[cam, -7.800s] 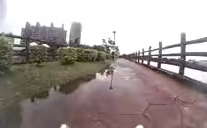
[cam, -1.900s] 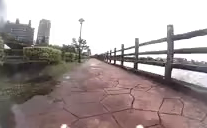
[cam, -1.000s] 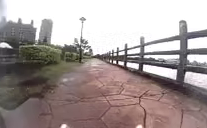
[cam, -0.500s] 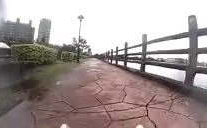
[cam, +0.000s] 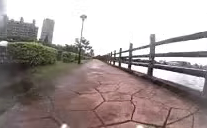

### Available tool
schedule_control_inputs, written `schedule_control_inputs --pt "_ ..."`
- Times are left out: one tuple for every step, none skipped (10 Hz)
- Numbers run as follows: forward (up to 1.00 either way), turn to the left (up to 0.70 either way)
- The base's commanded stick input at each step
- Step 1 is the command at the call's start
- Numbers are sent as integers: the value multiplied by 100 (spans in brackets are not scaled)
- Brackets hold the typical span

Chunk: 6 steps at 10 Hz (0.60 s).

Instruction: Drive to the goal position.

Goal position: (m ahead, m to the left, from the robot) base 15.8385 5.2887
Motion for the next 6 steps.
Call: schedule_control_inputs --pt "85 1" --pt "85 1" --pt "85 1" --pt "85 1" --pt "85 1" --pt "85 1"
